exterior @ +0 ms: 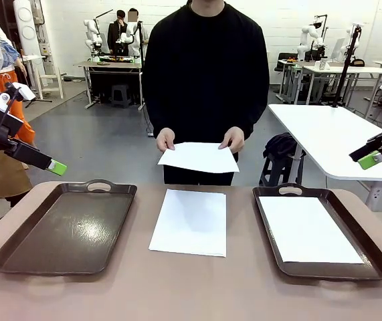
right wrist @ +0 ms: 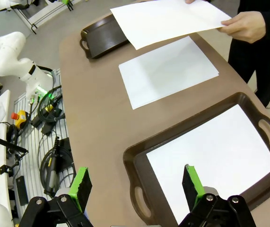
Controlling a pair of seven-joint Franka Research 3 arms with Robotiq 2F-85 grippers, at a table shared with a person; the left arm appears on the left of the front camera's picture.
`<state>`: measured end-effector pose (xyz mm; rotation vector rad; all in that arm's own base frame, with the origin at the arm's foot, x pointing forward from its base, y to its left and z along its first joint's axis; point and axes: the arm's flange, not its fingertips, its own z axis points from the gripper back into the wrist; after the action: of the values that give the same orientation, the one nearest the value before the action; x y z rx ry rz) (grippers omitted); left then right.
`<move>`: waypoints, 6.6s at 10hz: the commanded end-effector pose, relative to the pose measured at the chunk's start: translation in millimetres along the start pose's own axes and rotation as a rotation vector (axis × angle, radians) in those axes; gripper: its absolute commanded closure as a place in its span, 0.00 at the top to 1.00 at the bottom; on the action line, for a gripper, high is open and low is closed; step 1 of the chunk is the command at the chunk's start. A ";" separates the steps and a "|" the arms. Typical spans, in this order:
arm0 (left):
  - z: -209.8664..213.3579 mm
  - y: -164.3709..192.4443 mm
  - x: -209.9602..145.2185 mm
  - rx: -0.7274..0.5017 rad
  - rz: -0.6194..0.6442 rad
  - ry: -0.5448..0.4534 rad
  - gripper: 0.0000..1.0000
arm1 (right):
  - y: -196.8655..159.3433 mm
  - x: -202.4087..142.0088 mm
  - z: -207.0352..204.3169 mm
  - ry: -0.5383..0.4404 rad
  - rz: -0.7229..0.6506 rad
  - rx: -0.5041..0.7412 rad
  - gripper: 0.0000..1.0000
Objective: Sort the A4 documents.
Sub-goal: Receive the A4 Paper.
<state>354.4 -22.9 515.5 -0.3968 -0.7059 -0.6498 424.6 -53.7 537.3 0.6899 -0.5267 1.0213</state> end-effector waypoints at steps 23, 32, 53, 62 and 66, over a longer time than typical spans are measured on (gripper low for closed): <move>-0.2 2.9 -1.5 -0.013 -0.006 -0.008 1.00 | -46.6 23.2 -71.3 -0.194 -0.387 0.371 1.00; -0.2 2.9 -1.5 -0.013 -0.006 -0.008 1.00 | -104.3 77.0 -231.6 -0.297 -0.907 0.477 1.00; -0.2 2.9 -1.5 -0.013 -0.006 -0.008 1.00 | -80.5 111.0 -299.0 -0.324 -0.989 0.616 0.31; -0.2 2.9 -1.5 -0.013 -0.006 -0.008 1.00 | -82.2 108.9 -298.1 -0.312 -0.991 0.611 0.00; -0.2 2.9 -1.5 -0.013 -0.006 -0.008 1.00 | -85.5 113.4 -299.5 -0.334 -0.994 0.615 0.00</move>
<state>354.4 -22.8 515.5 -0.3965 -0.7060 -0.6494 573.9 202.5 389.8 1.4893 -0.0791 0.0999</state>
